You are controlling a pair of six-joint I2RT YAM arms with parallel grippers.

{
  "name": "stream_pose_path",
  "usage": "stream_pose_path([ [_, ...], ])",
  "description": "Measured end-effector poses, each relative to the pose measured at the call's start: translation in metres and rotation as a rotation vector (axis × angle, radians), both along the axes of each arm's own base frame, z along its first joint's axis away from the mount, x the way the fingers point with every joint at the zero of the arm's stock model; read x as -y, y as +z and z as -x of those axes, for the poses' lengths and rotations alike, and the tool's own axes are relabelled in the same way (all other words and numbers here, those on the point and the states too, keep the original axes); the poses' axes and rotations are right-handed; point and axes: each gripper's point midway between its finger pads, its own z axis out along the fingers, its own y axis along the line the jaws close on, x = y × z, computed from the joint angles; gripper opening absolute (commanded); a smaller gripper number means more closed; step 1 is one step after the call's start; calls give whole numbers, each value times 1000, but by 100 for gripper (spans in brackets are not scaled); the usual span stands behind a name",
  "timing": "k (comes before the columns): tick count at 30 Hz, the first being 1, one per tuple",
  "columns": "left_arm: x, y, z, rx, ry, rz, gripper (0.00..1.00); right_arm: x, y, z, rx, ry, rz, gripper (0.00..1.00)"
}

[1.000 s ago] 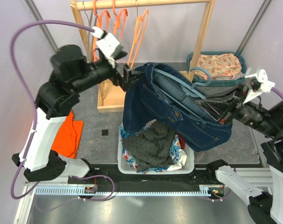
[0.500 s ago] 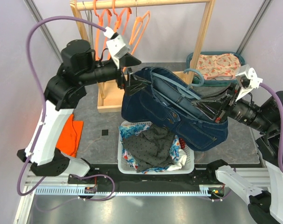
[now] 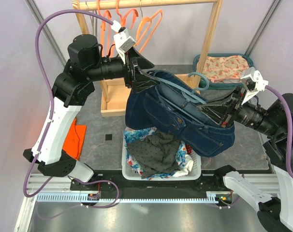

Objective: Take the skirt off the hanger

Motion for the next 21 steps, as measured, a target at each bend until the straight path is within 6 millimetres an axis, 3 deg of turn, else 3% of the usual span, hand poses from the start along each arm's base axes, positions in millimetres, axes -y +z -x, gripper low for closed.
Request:
stream_pose_path([
  [5,2,1,10,-9,-57,6,59,-1,-1,-2,-5,1,2,1],
  [8,3,0,10,-13,-68,9,37,-1,-1,-3,-9,1,2,0],
  [9,4,0,10,-14,-74,11,22,-1,-1,-3,-9,0,2,1],
  [12,4,-1,9,-22,-72,13,5,-1,-1,-3,-8,-2,2,0],
  [21,3,-2,-1,-21,-21,9,2,-2,-2,-5,-22,-4,-3,0],
])
